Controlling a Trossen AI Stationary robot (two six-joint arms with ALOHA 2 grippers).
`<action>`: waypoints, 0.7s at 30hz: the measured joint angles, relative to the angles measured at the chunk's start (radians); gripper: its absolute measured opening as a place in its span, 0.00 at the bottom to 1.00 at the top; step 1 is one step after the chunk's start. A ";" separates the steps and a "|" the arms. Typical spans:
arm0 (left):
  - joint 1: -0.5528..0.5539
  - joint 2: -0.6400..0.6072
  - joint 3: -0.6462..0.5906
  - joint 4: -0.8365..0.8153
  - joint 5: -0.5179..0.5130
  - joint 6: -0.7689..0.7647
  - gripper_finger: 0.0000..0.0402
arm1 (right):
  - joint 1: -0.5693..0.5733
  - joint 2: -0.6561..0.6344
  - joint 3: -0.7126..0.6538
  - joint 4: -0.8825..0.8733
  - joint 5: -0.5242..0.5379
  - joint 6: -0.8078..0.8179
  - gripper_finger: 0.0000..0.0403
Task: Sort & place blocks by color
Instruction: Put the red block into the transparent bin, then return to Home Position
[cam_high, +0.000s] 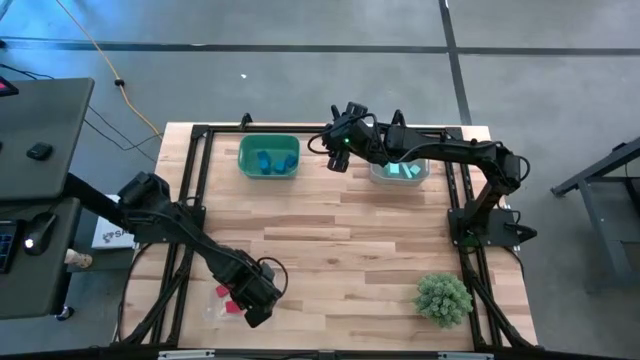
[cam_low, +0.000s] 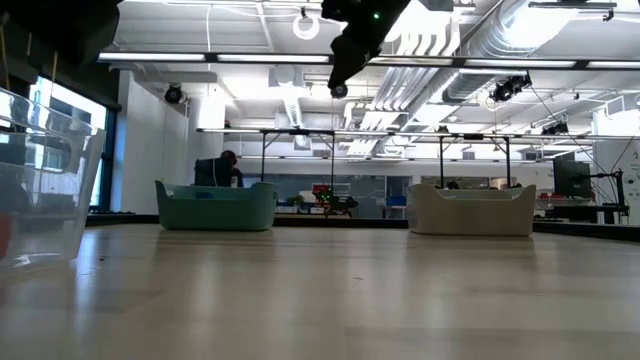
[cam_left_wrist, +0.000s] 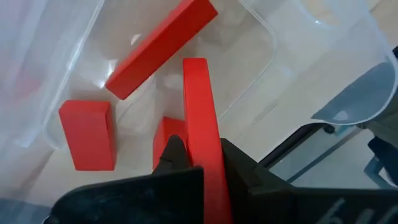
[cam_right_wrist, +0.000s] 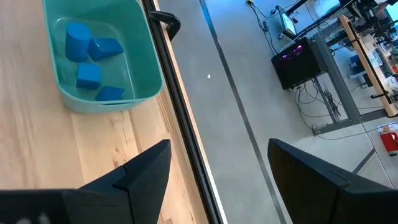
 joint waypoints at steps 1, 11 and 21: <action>0.000 0.002 0.000 0.002 0.003 0.001 0.00 | 0.000 0.000 0.000 0.000 0.000 0.000 0.64; 0.006 0.002 0.000 0.004 0.001 0.002 0.05 | 0.000 0.000 0.000 0.000 0.000 -0.002 0.64; 0.007 0.002 0.000 -0.006 0.000 0.000 0.18 | 0.000 0.000 0.000 0.000 0.000 -0.004 0.64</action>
